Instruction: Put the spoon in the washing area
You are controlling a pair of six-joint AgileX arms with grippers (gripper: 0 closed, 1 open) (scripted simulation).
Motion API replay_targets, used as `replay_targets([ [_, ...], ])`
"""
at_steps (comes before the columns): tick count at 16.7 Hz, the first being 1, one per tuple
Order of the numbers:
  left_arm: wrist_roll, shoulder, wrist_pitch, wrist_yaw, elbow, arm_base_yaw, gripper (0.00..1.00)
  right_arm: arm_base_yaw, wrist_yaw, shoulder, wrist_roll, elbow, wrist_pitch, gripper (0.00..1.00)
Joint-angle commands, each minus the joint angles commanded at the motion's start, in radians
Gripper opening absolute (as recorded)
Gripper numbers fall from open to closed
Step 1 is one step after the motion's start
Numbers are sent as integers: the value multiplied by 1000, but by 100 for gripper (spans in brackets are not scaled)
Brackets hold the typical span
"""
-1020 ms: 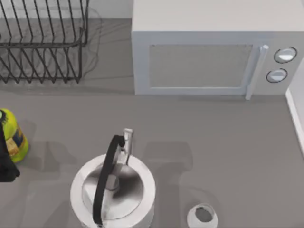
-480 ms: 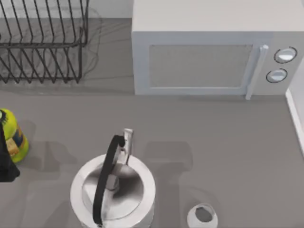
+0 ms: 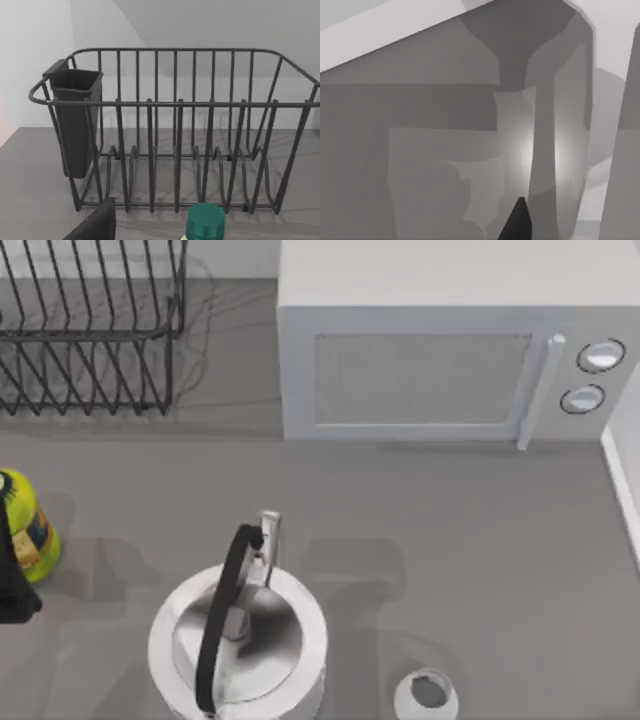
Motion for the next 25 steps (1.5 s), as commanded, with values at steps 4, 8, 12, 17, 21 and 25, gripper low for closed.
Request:
replay_targets([
  [4,0,0,0,0,0,0,100,-2,2,-76,-2,117,-216,0],
  [8,0,0,0,0,0,0,100,-1,3,-114,-2,163,-276,0],
  [12,0,0,0,0,0,0,100,0,2,-110,0,160,-274,0],
  [17,0,0,0,0,0,0,100,28,8,33,45,317,-346,0],
  [21,0,0,0,0,0,0,100,85,16,279,111,631,-470,0],
  [25,0,0,0,0,0,0,100,163,24,571,192,1071,-615,0],
])
